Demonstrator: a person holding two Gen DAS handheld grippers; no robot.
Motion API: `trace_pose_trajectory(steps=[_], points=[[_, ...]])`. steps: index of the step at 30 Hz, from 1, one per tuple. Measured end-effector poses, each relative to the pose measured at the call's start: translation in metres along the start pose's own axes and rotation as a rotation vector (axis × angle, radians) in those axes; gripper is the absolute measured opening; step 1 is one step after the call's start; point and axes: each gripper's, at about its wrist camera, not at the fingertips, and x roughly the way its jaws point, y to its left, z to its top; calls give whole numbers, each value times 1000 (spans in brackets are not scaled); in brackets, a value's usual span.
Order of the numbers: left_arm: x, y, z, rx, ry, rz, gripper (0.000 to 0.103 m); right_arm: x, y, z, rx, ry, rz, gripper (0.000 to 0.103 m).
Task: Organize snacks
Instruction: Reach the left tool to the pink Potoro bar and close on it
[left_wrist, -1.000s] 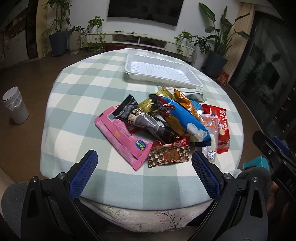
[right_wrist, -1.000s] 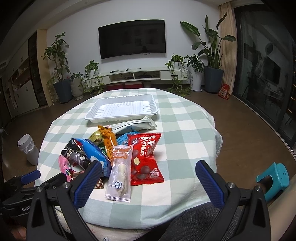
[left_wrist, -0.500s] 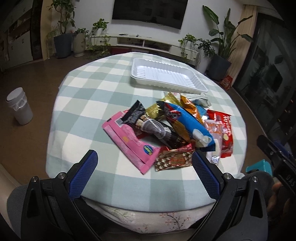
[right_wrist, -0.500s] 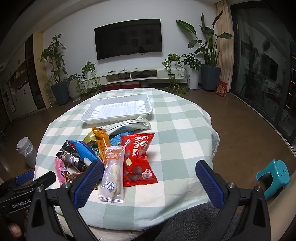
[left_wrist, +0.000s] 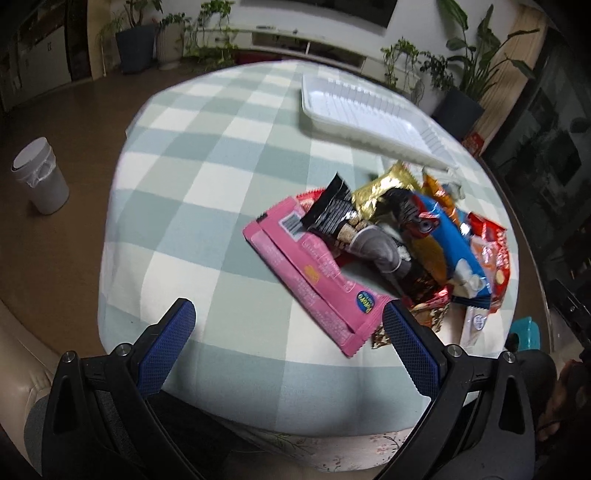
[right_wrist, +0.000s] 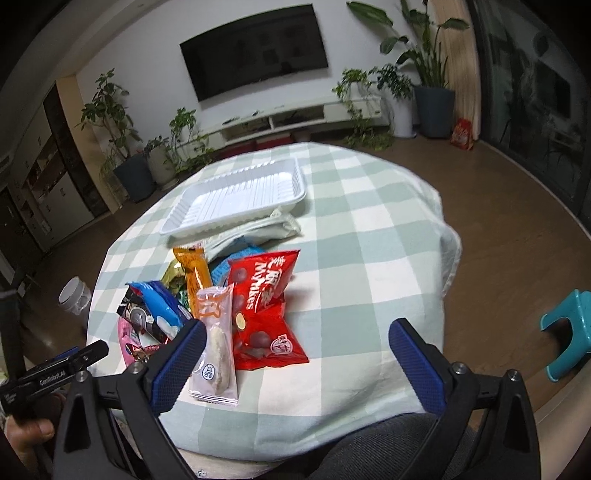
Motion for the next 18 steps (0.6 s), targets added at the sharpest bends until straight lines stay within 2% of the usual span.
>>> trace_pose_trajectory(steps=[2, 5, 8, 13, 16, 18], points=[[12, 1, 1, 0, 29, -1, 102, 11, 2, 0, -8, 34, 21, 92], [20, 2, 5, -1, 21, 12, 89, 29, 3, 0, 1, 83, 59, 79], [27, 8, 14, -27, 12, 6, 86, 43, 4, 0, 1, 116, 64, 73], [35, 2, 27, -38, 28, -28, 84, 52, 6, 4, 3, 123, 77, 72], [33, -8, 31, -29, 14, -7, 84, 55, 6, 3, 3, 128, 75, 72], [39, -11, 34, -21, 32, 49, 84, 55, 6, 3, -1, 126, 79, 72]])
